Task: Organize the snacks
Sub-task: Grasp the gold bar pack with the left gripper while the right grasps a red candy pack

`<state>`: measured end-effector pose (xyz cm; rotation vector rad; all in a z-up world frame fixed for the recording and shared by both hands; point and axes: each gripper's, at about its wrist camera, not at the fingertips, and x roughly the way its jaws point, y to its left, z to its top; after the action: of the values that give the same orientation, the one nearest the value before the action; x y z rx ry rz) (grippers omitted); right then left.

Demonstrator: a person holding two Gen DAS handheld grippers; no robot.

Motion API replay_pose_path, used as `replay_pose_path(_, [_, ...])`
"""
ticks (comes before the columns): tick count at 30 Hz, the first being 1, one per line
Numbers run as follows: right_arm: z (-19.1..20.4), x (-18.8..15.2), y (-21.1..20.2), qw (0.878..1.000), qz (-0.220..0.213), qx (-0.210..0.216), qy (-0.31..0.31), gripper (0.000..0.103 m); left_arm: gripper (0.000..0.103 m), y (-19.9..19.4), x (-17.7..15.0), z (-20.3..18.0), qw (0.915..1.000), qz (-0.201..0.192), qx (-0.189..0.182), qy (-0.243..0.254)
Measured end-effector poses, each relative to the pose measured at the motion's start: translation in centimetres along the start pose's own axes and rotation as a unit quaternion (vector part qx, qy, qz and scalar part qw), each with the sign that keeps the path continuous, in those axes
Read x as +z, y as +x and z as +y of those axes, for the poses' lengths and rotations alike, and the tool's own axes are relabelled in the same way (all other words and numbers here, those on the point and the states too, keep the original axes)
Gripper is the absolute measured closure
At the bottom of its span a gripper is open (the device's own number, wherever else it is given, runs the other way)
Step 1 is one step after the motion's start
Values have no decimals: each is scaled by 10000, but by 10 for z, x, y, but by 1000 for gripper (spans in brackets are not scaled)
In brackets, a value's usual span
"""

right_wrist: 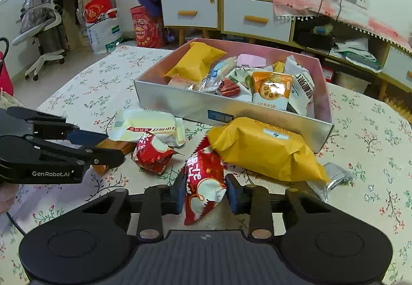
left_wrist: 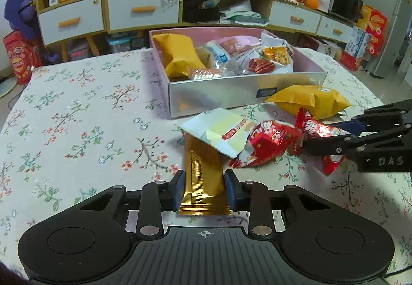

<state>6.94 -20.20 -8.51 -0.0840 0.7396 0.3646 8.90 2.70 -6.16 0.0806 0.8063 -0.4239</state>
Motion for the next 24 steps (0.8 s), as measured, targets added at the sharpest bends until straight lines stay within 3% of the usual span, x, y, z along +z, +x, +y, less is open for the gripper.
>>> replay_pose_path(9, [-16, -8, -10, 9929, 447, 639, 904, 101, 74, -20, -11, 13, 9995, 260, 25, -172])
replay_pose_path(17, [-30, -20, -14, 9720, 794, 1183, 1870, 101, 73, -32, -24, 20, 9993, 314, -25, -206])
replay_pose_path(22, [-20, -20, -22, 9854, 594, 708, 1429, 95, 70, -34, -27, 19, 9997, 213, -3, -115])
replay_pose_path(24, [-14, -20, -26, 9925, 472, 399, 1052, 83, 66, -32, -25, 18, 9998, 199, -32, -84])
